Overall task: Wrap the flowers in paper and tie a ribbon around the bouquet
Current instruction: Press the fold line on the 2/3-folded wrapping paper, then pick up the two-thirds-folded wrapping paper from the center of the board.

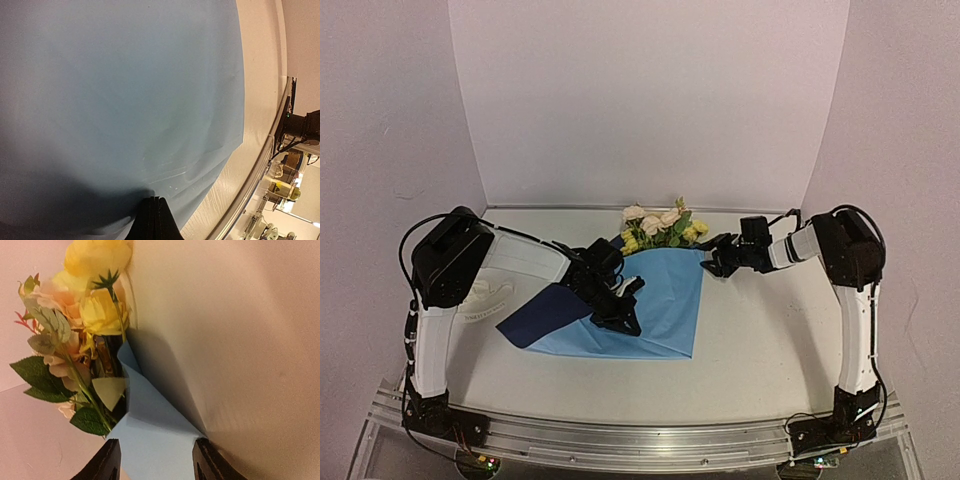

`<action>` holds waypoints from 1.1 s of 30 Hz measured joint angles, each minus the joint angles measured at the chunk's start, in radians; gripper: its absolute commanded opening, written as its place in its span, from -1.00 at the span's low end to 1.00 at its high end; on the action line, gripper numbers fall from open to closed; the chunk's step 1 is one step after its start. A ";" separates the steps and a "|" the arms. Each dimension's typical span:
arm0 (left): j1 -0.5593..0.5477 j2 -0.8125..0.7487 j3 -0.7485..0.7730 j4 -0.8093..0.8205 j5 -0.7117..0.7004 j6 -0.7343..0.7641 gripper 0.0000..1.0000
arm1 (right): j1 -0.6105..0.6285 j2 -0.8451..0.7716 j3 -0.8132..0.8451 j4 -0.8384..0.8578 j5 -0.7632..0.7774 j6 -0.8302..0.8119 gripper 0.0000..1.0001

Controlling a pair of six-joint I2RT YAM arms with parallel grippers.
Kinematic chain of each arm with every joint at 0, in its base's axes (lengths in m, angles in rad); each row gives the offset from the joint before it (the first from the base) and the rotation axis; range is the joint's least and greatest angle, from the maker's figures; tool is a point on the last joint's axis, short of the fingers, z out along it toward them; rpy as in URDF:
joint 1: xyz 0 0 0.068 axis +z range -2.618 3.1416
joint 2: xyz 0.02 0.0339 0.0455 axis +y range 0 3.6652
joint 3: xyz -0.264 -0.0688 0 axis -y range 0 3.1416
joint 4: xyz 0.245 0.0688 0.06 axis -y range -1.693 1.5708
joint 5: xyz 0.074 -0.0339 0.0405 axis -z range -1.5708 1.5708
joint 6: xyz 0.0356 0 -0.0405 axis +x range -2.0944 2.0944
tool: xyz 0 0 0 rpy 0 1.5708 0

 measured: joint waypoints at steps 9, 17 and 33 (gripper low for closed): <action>0.000 0.000 0.000 0.000 0.001 0.003 -1.00 | -0.027 0.082 0.208 -0.162 0.063 -0.009 0.08; 0.000 -0.001 0.015 -0.017 -0.010 -0.004 -0.78 | -0.070 0.100 0.365 -0.336 0.065 -0.073 0.25; 0.061 -0.437 -0.208 0.048 -0.289 -0.307 -0.40 | 0.221 -0.532 0.074 -0.699 0.100 -0.434 -0.03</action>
